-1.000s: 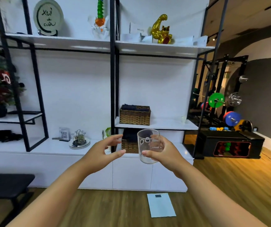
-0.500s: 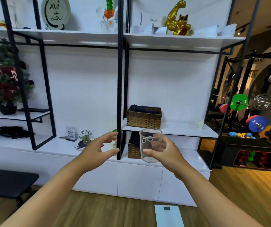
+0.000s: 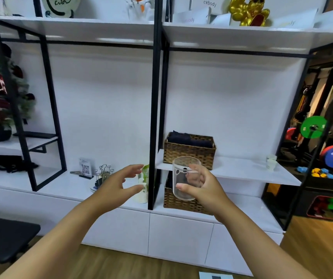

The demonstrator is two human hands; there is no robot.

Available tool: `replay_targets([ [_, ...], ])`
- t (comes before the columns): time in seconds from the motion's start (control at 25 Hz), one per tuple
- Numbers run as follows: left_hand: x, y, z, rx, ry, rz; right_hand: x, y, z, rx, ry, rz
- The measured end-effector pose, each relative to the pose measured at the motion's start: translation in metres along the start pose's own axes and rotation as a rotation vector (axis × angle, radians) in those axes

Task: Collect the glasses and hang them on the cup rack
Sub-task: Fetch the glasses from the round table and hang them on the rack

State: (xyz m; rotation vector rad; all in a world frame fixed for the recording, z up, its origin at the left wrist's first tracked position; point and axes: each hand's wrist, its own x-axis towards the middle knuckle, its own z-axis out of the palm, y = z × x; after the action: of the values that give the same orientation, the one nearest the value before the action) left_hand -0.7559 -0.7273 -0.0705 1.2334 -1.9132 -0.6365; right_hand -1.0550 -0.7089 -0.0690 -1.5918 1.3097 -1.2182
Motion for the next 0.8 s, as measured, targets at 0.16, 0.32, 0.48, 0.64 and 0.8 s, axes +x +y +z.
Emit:
replay_targets([
  [0.16,0.037,-0.037,0.0,0.007,-0.005,-0.03,0.055,0.02,0.02,0.046,-0.038,0.027],
  [0.32,0.072,-0.075,-0.006,-0.017,0.009,-0.084,0.118,0.047,0.046,0.083,-0.104,0.04],
  [0.48,0.112,-0.107,-0.012,-0.021,0.057,-0.126,0.188,0.07,0.074,0.096,-0.196,0.016],
  [0.64,0.154,-0.134,-0.022,-0.031,0.122,-0.191,0.271,0.083,0.104,0.108,-0.301,0.009],
  [0.8,0.186,-0.152,-0.027,0.015,0.235,-0.227,0.334,0.093,0.136,0.103,-0.404,-0.033],
])
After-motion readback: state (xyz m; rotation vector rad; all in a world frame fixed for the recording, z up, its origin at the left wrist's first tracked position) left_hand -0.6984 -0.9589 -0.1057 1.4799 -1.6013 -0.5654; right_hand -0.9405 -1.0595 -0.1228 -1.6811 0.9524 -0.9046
